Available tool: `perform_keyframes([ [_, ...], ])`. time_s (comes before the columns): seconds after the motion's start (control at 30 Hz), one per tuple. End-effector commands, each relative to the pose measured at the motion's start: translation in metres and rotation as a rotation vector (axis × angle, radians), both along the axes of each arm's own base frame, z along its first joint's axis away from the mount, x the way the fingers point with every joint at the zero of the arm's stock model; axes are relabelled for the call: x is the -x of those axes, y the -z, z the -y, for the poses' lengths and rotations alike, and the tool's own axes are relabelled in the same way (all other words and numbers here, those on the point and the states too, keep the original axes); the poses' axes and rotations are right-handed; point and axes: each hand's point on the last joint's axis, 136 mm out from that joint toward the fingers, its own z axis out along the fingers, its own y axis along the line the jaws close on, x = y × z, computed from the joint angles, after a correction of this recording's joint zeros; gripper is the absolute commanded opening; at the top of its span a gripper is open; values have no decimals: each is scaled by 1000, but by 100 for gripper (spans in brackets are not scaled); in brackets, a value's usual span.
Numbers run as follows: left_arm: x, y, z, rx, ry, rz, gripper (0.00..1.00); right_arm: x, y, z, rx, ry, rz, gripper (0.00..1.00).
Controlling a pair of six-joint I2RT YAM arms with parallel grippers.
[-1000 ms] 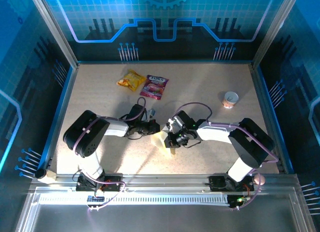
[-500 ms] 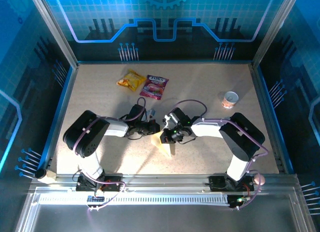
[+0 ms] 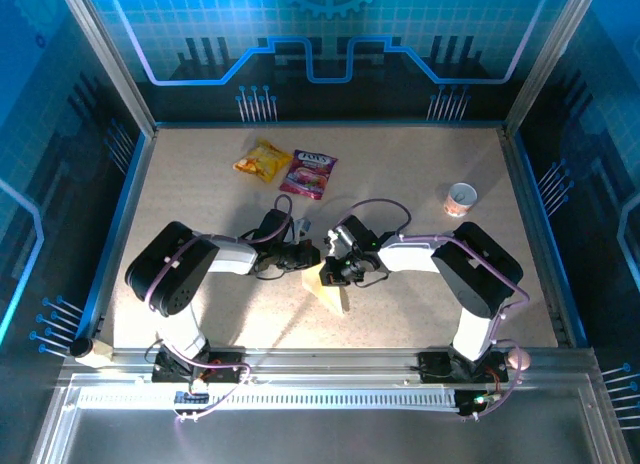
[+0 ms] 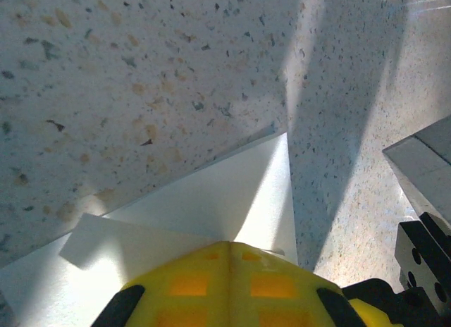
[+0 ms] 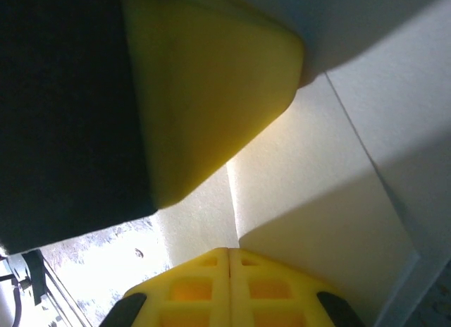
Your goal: Fold a paper plane with a square sheet of paper (fold left side to right side)
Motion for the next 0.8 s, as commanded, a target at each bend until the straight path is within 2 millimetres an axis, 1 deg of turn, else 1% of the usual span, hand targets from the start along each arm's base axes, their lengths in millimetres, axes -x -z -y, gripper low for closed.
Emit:
perform_keyframes([
  [0.0,22,41,-32,-169,-68,-127,0,27,14,19,84,-26,-60,0],
  [0.2,20,43,-33,-177,-71,-129,0,36,10,24,75,-29,-71,0],
  [0.77,17,43,-32,-187,-71,-127,0,75,15,43,134,-78,-122,0],
])
